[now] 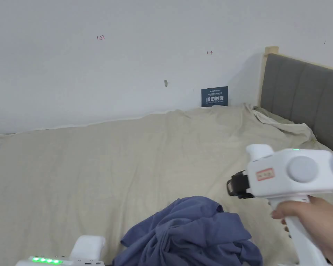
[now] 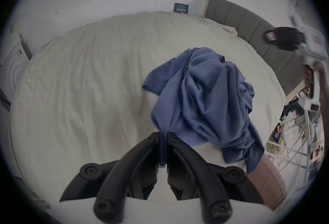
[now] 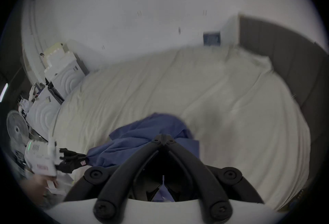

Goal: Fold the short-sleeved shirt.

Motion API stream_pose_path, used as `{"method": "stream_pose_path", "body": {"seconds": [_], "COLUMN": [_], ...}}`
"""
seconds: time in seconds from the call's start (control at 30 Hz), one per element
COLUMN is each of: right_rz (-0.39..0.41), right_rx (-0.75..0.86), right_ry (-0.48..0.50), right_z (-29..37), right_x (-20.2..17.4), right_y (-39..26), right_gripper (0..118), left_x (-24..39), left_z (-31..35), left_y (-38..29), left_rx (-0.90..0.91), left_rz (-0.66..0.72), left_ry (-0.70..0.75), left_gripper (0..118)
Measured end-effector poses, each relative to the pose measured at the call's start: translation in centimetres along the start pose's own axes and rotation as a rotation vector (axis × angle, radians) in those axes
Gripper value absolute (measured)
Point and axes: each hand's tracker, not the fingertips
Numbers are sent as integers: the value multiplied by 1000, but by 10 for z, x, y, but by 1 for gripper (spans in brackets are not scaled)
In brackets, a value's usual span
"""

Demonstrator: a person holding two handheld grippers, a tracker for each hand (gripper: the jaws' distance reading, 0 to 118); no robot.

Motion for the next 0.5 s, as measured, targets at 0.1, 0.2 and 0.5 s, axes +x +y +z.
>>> {"method": "stream_pose_path", "body": {"seconds": [0.1,0.2,0.5], "right_rz": [54,-36,-163], "right_rx": [-158,-235,-314], "right_ry": [-93,-124,-225], "right_z": [-62,-109,-189], "right_x": [-6,-5,31], "right_y": [23,36,82], "right_gripper": [0,61,106], "left_x": [2,3,-14], "left_z": [-5,-4,-14], "left_y": [-2,-6,-23], "left_rx": [-1,4,-4], "left_rz": [12,61,116], "left_ry": [-33,-66,-95], "left_gripper": [9,9,9]}}
